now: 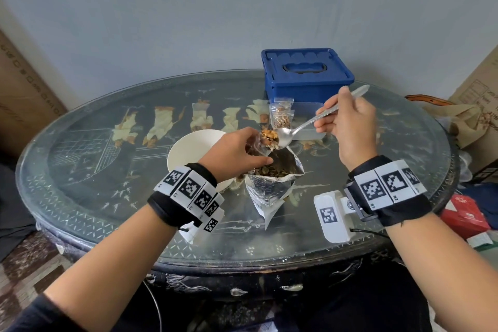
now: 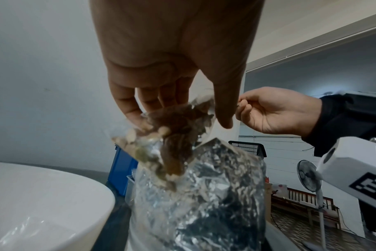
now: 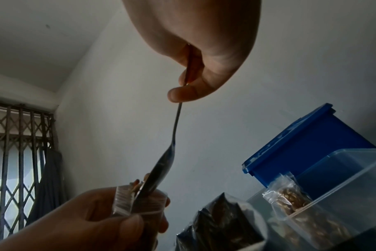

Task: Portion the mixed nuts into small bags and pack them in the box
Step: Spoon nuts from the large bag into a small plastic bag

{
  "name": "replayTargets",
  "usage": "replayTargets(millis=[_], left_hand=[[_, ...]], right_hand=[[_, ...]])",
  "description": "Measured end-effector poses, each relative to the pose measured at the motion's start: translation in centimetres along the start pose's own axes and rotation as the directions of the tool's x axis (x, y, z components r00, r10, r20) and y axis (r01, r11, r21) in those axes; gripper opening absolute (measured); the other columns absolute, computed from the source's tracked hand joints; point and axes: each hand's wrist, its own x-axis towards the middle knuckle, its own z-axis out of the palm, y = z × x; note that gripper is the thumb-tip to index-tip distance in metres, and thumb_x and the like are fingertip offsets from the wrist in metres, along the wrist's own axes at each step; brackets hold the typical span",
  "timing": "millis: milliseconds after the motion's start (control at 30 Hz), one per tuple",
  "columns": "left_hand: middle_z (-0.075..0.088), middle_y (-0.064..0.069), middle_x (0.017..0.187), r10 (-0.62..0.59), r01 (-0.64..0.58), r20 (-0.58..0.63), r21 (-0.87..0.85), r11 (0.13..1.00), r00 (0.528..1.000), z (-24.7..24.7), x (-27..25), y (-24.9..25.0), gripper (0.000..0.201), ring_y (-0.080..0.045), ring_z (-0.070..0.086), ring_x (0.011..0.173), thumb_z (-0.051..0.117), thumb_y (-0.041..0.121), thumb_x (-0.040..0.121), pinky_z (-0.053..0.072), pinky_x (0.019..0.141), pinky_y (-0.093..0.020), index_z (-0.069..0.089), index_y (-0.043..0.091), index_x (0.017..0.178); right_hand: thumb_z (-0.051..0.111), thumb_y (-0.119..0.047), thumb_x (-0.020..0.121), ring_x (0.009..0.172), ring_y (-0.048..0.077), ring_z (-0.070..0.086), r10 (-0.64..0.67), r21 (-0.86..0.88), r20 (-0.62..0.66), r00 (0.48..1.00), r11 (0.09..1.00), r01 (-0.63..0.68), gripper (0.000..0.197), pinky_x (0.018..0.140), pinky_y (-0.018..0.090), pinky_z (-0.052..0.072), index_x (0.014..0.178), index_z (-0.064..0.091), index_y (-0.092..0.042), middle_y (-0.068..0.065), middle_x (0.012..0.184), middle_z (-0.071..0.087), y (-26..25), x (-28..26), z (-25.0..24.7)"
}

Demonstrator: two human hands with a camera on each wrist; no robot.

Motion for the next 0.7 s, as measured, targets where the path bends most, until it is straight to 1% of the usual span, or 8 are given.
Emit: replayTargets(millis=[67, 200, 300, 400, 500, 600, 633, 700], left_hand=[[0.059, -0.002, 0.107, -0.01, 0.01, 0.005, 0.014, 1.0, 1.0, -0.1, 0.1, 0.1, 0.054, -0.014, 0.054, 0.092, 0.07, 0.038, 0.079, 0.039, 0.072, -0.018, 0.05, 0.011, 0.121], [0.061, -0.003, 0.112, -0.018, 0.018, 0.017, -0.001, 1.0, 1.0, 0.0, 0.2, 0.3, 0.056, -0.015, 0.056, 0.098, 0.071, 0.037, 0.077, 0.044, 0.08, -0.022, 0.05, 0.012, 0.123], [0.061, -0.001, 0.108, -0.023, 0.024, 0.021, -0.02, 1.0, 1.0, 0.2, 0.4, 0.5, 0.054, -0.014, 0.056, 0.092, 0.072, 0.036, 0.077, 0.043, 0.075, -0.02, 0.051, 0.013, 0.121], [0.059, 0.001, 0.103, -0.018, 0.018, 0.01, -0.025, 1.0, 1.0, 0.3, 0.4, 0.7, 0.051, -0.011, 0.054, 0.087, 0.071, 0.035, 0.078, 0.041, 0.072, -0.018, 0.052, 0.012, 0.12], [0.061, -0.006, 0.098, -0.006, 0.005, -0.03, -0.016, 1.0, 1.0, 0.6, 0.3, 0.7, 0.049, -0.02, 0.057, 0.087, 0.071, 0.036, 0.079, 0.045, 0.073, -0.025, 0.053, 0.01, 0.116], [0.063, -0.01, 0.098, 0.0, -0.004, -0.063, -0.059, 0.998, 0.998, 0.8, 0.3, 0.5, 0.049, -0.024, 0.059, 0.089, 0.071, 0.036, 0.078, 0.049, 0.08, -0.036, 0.054, 0.008, 0.115], [0.063, -0.01, 0.1, 0.001, -0.006, -0.073, -0.068, 0.998, 0.997, 0.8, 0.2, 0.4, 0.05, -0.023, 0.059, 0.09, 0.072, 0.036, 0.078, 0.05, 0.081, -0.037, 0.053, 0.009, 0.116], [0.063, -0.006, 0.102, 0.0, -0.008, -0.092, -0.081, 0.997, 0.996, 0.9, 0.0, 0.1, 0.052, -0.02, 0.059, 0.092, 0.071, 0.035, 0.078, 0.049, 0.081, -0.032, 0.052, 0.009, 0.119]], right_hand=[[0.034, -0.024, 0.102, 0.042, 0.008, 0.055, -0.019, -0.031, 0.017, 1.0, 0.999, 0.02, 0.041, 0.043, 0.019, 0.047, 0.069, 0.053, -0.01, 0.009, 0.065, 0.059, 0.0, -0.1, 0.2], [0.034, -0.024, 0.102, 0.043, 0.008, 0.056, -0.069, -0.099, 0.042, 0.997, 0.992, 0.073, 0.04, 0.045, 0.02, 0.049, 0.07, 0.055, -0.011, 0.008, 0.065, 0.06, -0.1, -0.3, 0.7], [0.035, -0.024, 0.102, 0.044, 0.008, 0.057, -0.133, -0.175, 0.078, 0.988, 0.974, 0.145, 0.039, 0.045, 0.02, 0.05, 0.07, 0.055, -0.012, 0.006, 0.064, 0.061, -0.4, -0.6, 1.3], [0.036, -0.024, 0.101, 0.045, 0.011, 0.059, -0.214, -0.236, 0.128, 0.969, 0.942, 0.239, 0.038, 0.046, 0.023, 0.051, 0.069, 0.055, -0.013, 0.004, 0.061, 0.061, -0.7, -0.9, 1.9], [0.037, -0.022, 0.101, 0.045, 0.012, 0.061, -0.265, -0.267, 0.194, 0.945, 0.912, 0.31, 0.038, 0.045, 0.021, 0.05, 0.072, 0.056, -0.006, 0.004, 0.061, 0.061, -0.7, -1.4, 2.7], [0.039, -0.022, 0.1, 0.047, 0.01, 0.062, -0.314, -0.278, 0.233, 0.921, 0.885, 0.372, 0.036, 0.046, 0.02, 0.05, 0.074, 0.057, -0.004, 0.006, 0.062, 0.062, -0.5, -1.9, 3.4], [0.04, -0.022, 0.1, 0.047, 0.009, 0.062, -0.328, -0.284, 0.249, 0.911, 0.875, 0.392, 0.035, 0.046, 0.019, 0.05, 0.075, 0.058, -0.004, 0.005, 0.062, 0.062, -0.5, -2.0, 3.5], [0.04, -0.021, 0.1, 0.048, 0.009, 0.063, -0.341, -0.287, 0.281, 0.897, 0.862, 0.418, 0.034, 0.046, 0.02, 0.051, 0.076, 0.057, -0.005, 0.004, 0.063, 0.061, -0.7, -2.1, 3.6]])
